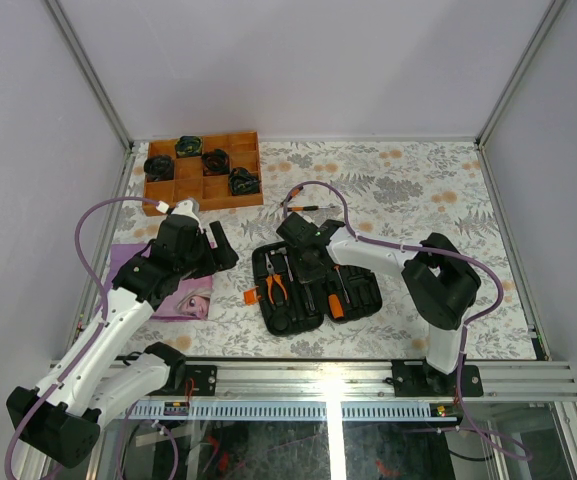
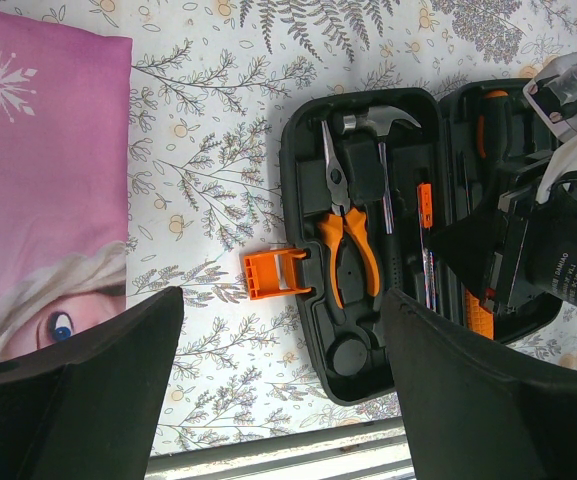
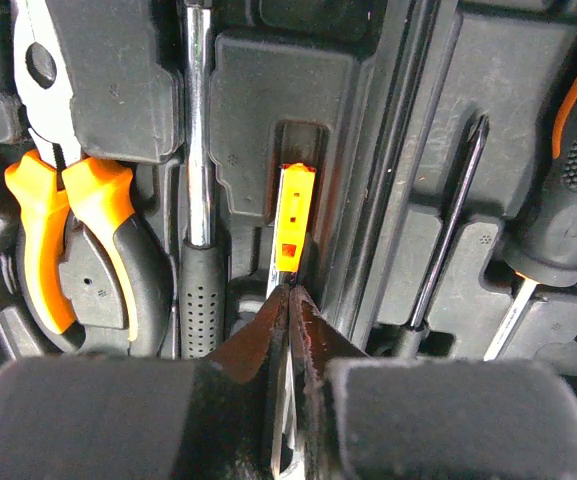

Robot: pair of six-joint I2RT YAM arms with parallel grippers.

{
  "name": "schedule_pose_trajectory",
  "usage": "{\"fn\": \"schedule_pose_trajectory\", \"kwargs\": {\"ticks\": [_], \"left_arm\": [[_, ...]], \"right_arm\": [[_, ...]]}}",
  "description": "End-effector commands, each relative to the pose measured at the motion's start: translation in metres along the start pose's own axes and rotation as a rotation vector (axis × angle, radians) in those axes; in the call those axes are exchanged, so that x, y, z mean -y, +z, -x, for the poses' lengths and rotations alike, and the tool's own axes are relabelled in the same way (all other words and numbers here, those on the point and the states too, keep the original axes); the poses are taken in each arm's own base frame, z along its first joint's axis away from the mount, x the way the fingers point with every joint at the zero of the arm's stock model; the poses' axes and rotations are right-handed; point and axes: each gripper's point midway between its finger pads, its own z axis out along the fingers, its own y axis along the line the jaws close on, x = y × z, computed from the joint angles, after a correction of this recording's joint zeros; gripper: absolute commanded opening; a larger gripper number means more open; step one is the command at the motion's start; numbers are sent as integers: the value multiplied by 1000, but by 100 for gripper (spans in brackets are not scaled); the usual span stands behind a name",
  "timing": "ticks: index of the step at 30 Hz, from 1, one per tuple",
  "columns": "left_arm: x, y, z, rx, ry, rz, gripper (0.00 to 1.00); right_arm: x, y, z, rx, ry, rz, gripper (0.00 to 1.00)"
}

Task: Sort the tools into containers
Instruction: Place the utility knife in the storage box.

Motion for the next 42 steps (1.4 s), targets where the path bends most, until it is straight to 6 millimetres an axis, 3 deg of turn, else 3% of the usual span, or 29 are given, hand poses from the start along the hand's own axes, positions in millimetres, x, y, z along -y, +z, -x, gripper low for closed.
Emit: {"fn": "schedule_pose_trajectory", "kwargs": {"ticks": [1,13,19,26,42], "left_arm": [[6,2,6,27,9,-34,79],[6,1,6,29,9,-36,79],[6,1,7,31,9,-39,79],[6,0,6,31,8,-39,79],[6,1,6,29,9,-36,79]], "right_arm": [[0,-24,15,53,-12,-4,8],[1,-35,19,79,-6,-1,11],[0,-33,21,89,-4,2,13],[-8,-28,27,101,-11,35,23],[-8,-14,39,122,-22,0,22]]}}
